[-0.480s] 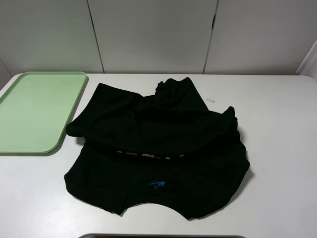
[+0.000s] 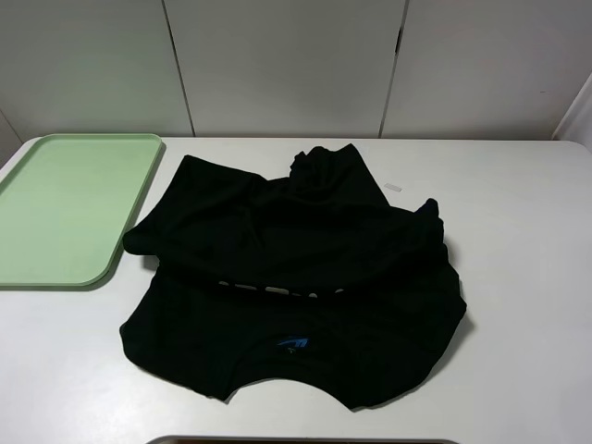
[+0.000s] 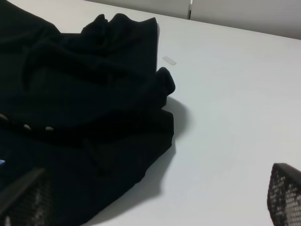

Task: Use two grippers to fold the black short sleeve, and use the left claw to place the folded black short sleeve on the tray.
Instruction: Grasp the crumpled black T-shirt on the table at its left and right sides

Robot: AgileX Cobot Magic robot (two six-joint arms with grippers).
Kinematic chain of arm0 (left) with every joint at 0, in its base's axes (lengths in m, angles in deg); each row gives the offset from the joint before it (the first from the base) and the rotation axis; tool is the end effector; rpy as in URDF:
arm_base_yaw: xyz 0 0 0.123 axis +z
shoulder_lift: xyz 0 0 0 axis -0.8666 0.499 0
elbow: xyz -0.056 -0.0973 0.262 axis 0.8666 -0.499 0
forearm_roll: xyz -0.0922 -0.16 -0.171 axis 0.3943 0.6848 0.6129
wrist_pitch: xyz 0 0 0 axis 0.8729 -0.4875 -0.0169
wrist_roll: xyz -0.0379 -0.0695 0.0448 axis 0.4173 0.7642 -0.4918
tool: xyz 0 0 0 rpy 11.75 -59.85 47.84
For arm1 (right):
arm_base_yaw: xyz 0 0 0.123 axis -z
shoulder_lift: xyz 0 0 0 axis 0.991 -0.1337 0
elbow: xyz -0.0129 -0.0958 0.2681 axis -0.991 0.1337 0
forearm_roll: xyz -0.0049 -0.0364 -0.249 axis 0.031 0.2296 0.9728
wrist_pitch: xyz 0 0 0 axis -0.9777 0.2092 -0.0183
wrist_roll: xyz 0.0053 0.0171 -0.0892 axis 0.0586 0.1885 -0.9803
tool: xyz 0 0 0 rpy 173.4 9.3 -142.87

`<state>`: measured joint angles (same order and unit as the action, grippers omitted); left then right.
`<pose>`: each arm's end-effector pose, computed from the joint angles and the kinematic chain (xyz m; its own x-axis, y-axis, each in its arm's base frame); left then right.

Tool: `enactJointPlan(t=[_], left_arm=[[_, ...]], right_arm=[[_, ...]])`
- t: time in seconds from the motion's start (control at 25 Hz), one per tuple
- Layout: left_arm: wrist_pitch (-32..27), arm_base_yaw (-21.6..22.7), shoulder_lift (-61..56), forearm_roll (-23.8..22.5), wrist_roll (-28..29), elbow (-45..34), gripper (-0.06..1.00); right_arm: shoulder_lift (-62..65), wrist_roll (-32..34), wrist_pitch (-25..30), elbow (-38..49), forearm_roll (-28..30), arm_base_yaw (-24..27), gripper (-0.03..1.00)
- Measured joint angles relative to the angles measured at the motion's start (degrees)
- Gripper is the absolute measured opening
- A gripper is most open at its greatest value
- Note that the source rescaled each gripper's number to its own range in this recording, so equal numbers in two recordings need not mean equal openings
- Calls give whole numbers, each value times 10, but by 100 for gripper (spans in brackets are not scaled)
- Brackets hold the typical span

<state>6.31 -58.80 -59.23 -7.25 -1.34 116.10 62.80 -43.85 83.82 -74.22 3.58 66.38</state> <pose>-0.0046 0.0082 0.2738 -0.4620 -0.0339 -0.8862 -0.1142 0.9932 0.0216 -0.0041 0.0001 0.2775 -0.3983 -0.1683 -0.9017 -0.3081 0.9505 -0.0413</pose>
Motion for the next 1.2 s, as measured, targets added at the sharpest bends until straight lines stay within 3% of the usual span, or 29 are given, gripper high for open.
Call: enactJointPlan(t=[0.88, 1.2], left_arm=[[0, -16, 0, -2, 0, 0, 100], [1, -16, 0, -28, 0, 0, 100]], right_arm=[[0, 0, 0, 0, 0, 0, 100], [0, 0, 0, 0, 0, 0, 100]])
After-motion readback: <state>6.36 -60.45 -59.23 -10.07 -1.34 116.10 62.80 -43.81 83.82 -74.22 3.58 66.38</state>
